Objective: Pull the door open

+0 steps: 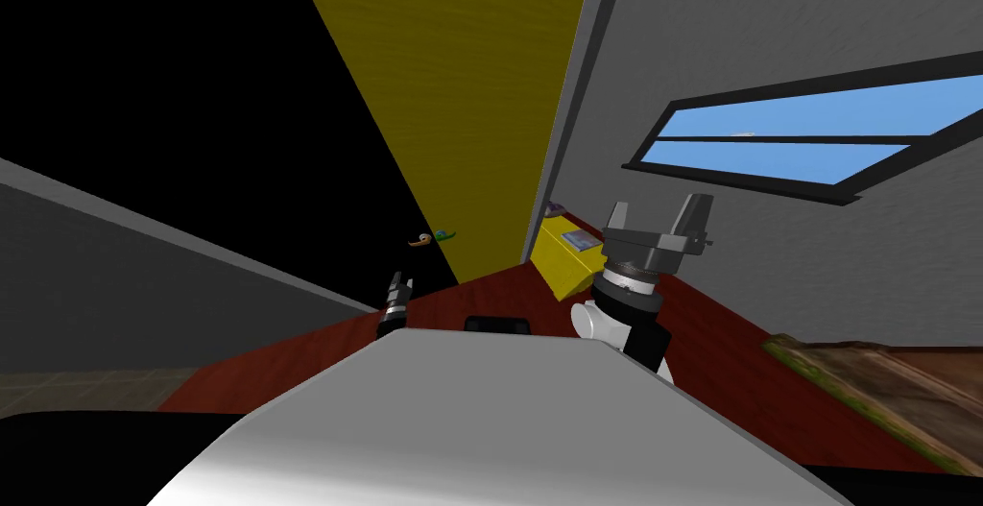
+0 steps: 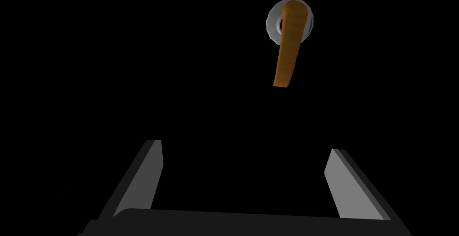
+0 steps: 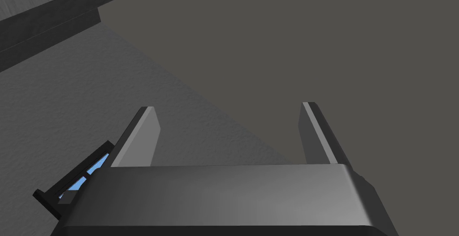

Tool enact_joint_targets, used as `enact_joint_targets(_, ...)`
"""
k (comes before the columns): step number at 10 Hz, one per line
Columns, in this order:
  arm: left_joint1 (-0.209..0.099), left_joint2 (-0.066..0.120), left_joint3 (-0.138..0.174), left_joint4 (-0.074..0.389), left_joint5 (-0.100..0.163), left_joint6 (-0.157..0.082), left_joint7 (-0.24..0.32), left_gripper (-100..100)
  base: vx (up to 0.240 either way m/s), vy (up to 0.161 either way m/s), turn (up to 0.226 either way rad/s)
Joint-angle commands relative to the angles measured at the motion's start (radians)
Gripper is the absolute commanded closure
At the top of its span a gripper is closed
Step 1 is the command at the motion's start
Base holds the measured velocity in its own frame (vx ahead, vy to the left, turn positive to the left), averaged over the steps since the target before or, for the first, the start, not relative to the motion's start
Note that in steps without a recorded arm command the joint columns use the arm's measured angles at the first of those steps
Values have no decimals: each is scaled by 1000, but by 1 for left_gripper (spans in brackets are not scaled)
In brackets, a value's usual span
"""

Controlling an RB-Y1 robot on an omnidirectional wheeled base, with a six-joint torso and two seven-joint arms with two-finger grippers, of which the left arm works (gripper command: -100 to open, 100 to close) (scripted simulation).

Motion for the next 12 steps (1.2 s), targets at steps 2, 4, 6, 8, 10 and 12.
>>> enact_joint_targets(2, -7, 6, 9, 55, 2, -13, 3, -100, 143, 21, -40)
enact_joint_targets(4, -13, 12, 16, 97, 4, -22, 7, -100, 125, 6, -34)
enact_joint_targets(6, -19, 19, 22, 136, 6, -31, 11, -100, 144, 30, -50)
enact_joint_targets(8, -25, 25, 29, 175, 8, -39, 15, -100, 143, 21, -32)
enact_joint_targets(10, -30, 30, 34, 207, 10, -46, 18, -100, 153, 35, -33)
enact_joint_targets(12, -8, 47, 62, 218, 23, -35, 13, -100, 49, 63, 82)
